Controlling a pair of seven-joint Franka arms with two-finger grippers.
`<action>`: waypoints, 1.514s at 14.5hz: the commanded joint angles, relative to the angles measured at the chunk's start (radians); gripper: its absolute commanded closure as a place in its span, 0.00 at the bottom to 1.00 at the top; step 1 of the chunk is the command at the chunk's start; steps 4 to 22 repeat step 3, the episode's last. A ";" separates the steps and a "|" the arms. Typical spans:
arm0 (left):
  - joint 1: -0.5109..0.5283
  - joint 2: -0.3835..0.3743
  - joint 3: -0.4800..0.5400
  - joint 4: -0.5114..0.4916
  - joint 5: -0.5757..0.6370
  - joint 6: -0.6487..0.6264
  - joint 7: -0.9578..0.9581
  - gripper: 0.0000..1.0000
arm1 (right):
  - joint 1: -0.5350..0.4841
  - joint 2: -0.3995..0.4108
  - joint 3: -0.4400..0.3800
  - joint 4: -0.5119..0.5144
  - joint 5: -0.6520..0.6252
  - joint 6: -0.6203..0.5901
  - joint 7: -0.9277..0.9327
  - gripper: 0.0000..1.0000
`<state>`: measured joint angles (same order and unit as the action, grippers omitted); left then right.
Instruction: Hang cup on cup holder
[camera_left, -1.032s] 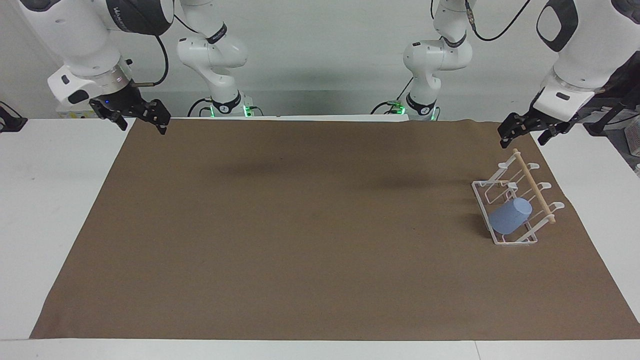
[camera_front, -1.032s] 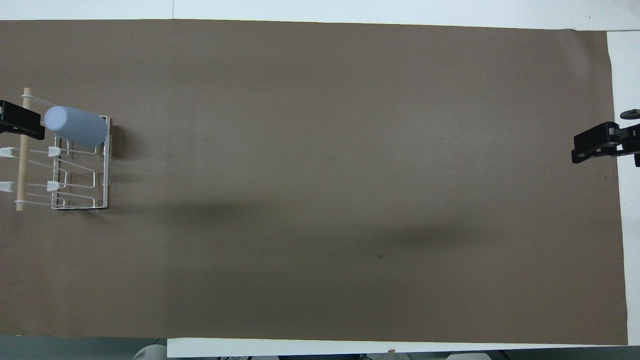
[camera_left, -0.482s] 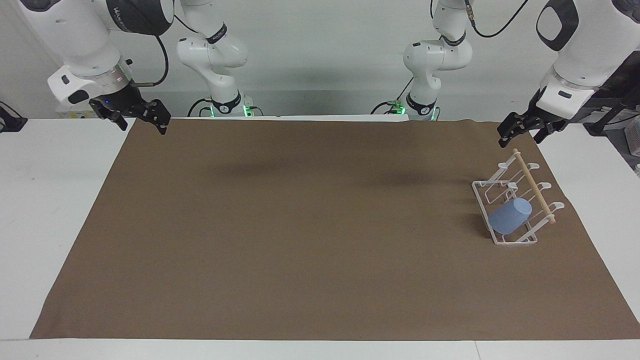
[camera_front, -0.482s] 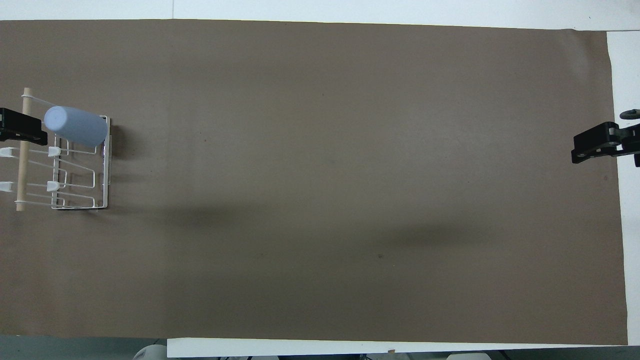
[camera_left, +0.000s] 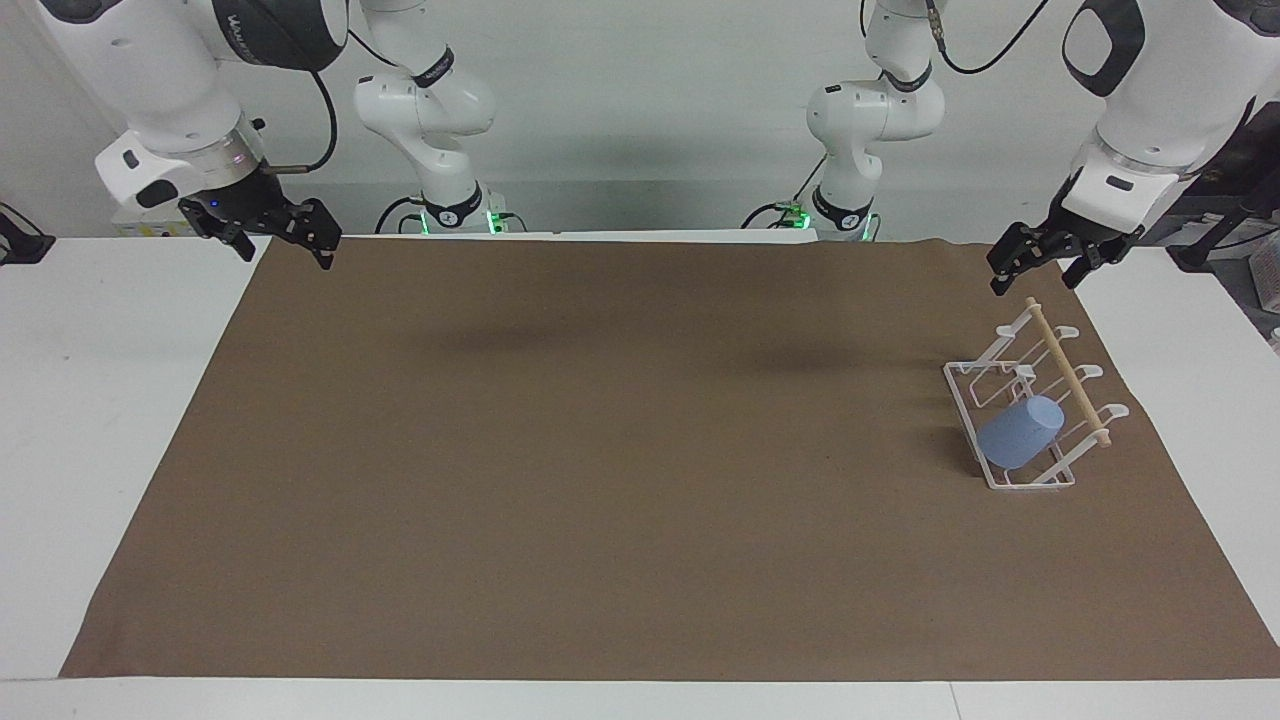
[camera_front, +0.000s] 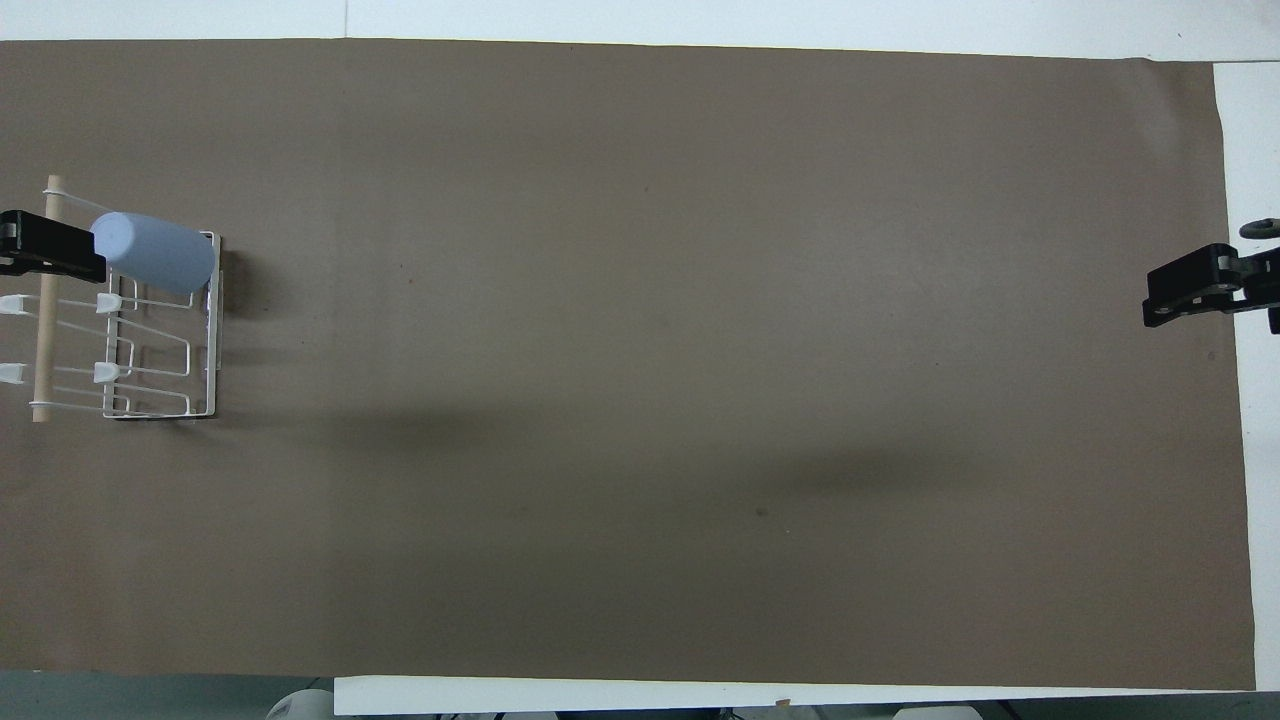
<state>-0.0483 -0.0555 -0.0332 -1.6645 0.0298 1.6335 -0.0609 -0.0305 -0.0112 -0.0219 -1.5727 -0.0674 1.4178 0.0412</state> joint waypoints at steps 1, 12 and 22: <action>-0.004 -0.029 0.004 -0.029 -0.011 0.019 -0.010 0.00 | -0.002 -0.012 0.000 -0.013 -0.006 -0.002 -0.006 0.01; 0.008 -0.030 0.004 -0.034 -0.011 0.020 -0.008 0.00 | -0.002 -0.010 0.000 -0.013 -0.006 0.000 -0.006 0.01; 0.008 -0.030 0.004 -0.034 -0.011 0.020 -0.008 0.00 | -0.002 -0.010 0.000 -0.013 -0.006 0.000 -0.006 0.01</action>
